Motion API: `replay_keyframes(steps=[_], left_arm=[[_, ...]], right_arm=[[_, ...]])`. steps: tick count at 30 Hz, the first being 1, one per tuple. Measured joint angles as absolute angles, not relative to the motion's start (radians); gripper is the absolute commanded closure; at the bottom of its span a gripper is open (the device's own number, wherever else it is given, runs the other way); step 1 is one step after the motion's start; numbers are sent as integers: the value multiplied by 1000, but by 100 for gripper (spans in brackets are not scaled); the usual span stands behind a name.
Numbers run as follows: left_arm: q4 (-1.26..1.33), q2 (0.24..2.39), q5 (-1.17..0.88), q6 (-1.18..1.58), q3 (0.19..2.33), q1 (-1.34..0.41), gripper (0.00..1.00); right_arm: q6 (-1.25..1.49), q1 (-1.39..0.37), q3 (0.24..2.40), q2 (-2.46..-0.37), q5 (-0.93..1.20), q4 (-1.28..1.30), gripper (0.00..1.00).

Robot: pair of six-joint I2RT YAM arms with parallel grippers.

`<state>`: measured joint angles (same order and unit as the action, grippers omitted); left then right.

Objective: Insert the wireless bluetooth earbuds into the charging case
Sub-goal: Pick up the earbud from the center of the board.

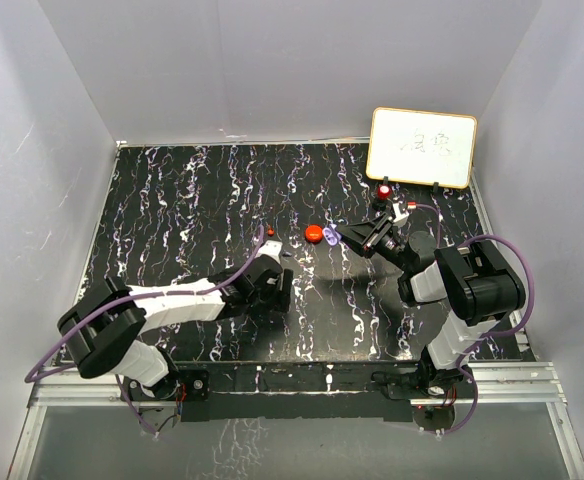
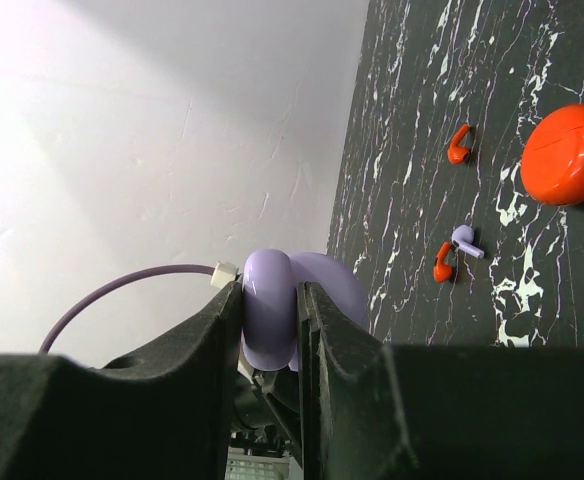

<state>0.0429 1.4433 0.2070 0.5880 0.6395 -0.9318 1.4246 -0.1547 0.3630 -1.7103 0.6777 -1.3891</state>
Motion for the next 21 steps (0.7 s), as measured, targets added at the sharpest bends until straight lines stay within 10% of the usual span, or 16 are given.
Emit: replay_keyframes(steps=[21], left_arm=[[-78, 1575, 351, 605, 778, -934, 55]], right_arm=[[1424, -154, 363, -1710, 680, -1390, 100]])
